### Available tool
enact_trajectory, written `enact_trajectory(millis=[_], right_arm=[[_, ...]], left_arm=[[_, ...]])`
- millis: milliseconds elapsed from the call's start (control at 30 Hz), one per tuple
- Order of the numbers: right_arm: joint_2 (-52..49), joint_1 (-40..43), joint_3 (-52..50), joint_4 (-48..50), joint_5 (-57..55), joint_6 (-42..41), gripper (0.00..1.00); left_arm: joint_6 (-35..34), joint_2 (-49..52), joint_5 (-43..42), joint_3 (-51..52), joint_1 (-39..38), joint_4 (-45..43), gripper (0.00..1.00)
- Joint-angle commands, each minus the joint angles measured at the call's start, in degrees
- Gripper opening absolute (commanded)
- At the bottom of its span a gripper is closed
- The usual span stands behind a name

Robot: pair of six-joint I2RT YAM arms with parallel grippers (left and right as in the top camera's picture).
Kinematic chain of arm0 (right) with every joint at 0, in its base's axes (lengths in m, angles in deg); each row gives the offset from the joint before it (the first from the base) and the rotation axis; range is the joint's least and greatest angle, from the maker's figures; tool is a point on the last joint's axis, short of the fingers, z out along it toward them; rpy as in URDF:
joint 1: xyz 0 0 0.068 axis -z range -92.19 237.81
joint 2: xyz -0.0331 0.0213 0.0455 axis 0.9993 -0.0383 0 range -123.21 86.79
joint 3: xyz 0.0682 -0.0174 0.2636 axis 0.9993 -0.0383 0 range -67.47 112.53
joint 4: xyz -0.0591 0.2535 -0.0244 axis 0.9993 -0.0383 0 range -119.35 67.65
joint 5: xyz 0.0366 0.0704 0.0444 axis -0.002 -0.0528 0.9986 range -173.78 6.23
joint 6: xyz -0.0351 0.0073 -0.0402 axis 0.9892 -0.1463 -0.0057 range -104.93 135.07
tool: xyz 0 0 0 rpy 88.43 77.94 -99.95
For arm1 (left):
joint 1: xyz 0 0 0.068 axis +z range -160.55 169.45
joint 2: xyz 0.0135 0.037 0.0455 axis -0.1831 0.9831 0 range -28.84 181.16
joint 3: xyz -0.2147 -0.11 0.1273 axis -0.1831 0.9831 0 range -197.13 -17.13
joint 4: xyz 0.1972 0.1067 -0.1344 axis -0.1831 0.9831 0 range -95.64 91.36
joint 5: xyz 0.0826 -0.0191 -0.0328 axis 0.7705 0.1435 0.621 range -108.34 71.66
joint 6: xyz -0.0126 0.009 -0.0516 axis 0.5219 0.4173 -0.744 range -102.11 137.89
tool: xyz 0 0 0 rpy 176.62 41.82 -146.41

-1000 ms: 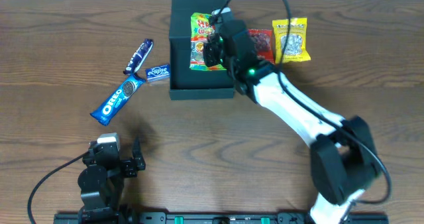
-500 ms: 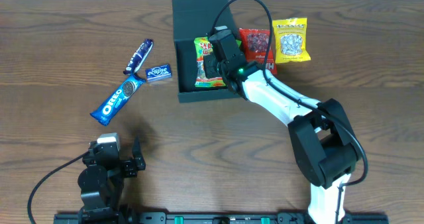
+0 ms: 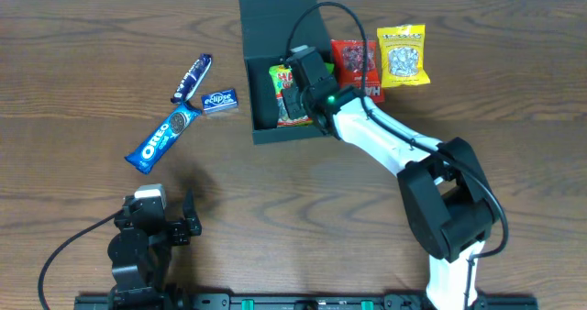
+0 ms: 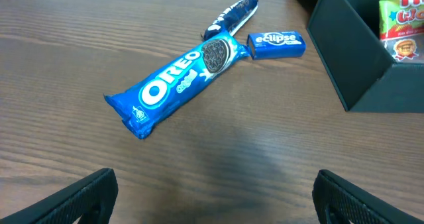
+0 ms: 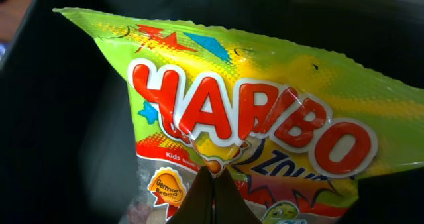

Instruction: Pack container

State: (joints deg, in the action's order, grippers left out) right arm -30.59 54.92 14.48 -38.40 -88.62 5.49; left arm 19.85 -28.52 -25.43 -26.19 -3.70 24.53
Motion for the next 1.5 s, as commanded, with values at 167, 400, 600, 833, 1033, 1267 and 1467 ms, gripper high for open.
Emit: enact_trajectory(millis=[167, 400, 600, 833, 1033, 1267, 1467], right_arm=[[0.4, -0.4, 1.6, -3.9, -4.1, 4.0, 0.01], [0.4, -0.4, 1.6, -5.2, -6.5, 3.9, 0.01], [1.3, -0.4, 1.7, -5.6, -9.9, 3.9, 0.75], [10.9, -0.3, 1.7, -5.7, -9.8, 3.9, 0.83], [16.5, 2.5, 1.7, -8.4, -9.8, 3.0, 0.88], [16.3, 13.3, 1.6, -15.7, -2.4, -4.8, 0.99], [13.7, 21.6, 1.0, -17.9, 11.0, -4.6, 0.74]], left_arm=[[0.8, 0.0, 0.2, 0.8, 0.0, -0.1, 0.95], [0.8, 0.0, 0.2, 0.8, 0.0, 0.0, 0.95], [0.8, 0.0, 0.2, 0.8, 0.0, -0.1, 0.95], [0.8, 0.0, 0.2, 0.8, 0.0, 0.0, 0.95], [0.8, 0.0, 0.2, 0.8, 0.0, 0.0, 0.95], [0.8, 0.0, 0.2, 0.8, 0.0, 0.0, 0.95], [0.8, 0.0, 0.2, 0.8, 0.0, 0.0, 0.95]])
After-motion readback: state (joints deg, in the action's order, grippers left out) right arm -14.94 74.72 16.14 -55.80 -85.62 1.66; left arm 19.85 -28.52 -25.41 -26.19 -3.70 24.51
